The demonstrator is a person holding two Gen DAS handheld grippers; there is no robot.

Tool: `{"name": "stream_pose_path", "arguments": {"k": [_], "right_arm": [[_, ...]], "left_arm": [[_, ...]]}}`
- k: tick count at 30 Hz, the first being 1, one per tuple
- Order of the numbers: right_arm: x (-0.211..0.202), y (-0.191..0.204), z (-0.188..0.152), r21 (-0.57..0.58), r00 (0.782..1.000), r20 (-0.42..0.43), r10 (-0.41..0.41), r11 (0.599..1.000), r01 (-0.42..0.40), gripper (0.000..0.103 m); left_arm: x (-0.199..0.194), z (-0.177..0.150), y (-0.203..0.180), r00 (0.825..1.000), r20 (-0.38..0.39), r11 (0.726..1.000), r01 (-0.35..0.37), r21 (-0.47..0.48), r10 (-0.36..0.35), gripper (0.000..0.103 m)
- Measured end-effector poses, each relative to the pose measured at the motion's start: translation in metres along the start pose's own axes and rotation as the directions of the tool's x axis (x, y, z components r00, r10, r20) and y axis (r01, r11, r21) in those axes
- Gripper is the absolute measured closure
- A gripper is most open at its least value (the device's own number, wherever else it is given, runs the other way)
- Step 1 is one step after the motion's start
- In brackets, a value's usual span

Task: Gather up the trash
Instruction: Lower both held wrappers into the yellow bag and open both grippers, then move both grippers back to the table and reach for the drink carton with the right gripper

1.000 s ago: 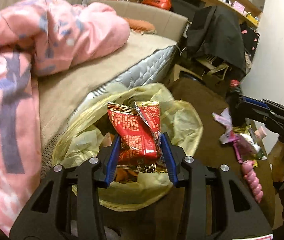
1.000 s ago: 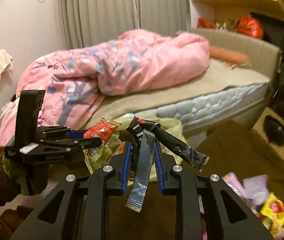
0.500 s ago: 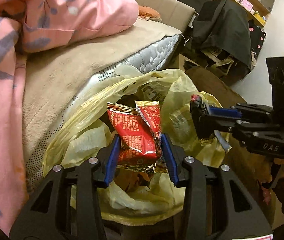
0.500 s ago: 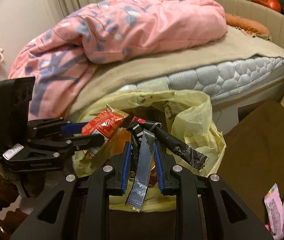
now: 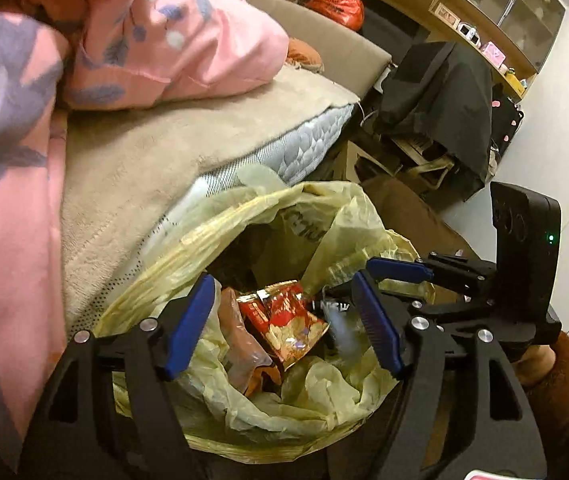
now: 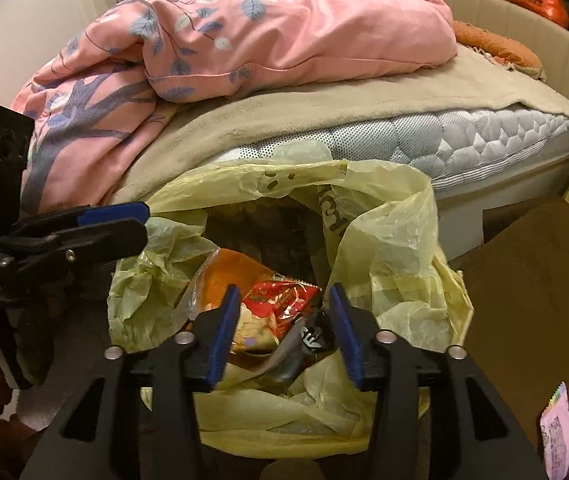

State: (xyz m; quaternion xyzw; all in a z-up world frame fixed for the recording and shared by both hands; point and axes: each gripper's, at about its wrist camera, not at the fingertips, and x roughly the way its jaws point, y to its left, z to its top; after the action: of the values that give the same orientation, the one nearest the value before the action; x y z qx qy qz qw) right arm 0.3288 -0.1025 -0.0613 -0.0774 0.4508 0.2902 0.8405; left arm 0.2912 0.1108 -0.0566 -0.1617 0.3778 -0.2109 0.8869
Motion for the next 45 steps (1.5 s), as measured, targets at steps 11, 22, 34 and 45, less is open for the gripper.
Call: {"name": "stream_pose_path", "arguments": {"k": [11,22,34,45], "right_arm": [[-0.075,-0.009,-0.025,0.084,0.990,0.111,-0.091,0.993,0.082,0.044],[-0.190,-0.021,-0.119,0.117,0.941,0.181,-0.286,0.956,0.268,0.036],[-0.261,-0.094,-0.226,0.394,0.851,0.174,-0.495,0.827,0.401,0.035],[-0.220,-0.144,-0.190,0.238,0.962,0.221,-0.160,0.966,0.106,0.035]], "left_arm": [[-0.025,-0.008,-0.027,0.996,0.082,0.999,-0.040,0.024,0.038,0.031],[-0.012,-0.039,-0.118,0.982,-0.079,0.975,0.179,0.134,-0.170,0.013],[0.021,-0.067,-0.206,0.976,-0.169,0.935,0.183,0.303,-0.136,0.016],[0.044,-0.071,-0.227,0.973,-0.200,0.930,0.174,0.323,-0.112,0.017]]}}
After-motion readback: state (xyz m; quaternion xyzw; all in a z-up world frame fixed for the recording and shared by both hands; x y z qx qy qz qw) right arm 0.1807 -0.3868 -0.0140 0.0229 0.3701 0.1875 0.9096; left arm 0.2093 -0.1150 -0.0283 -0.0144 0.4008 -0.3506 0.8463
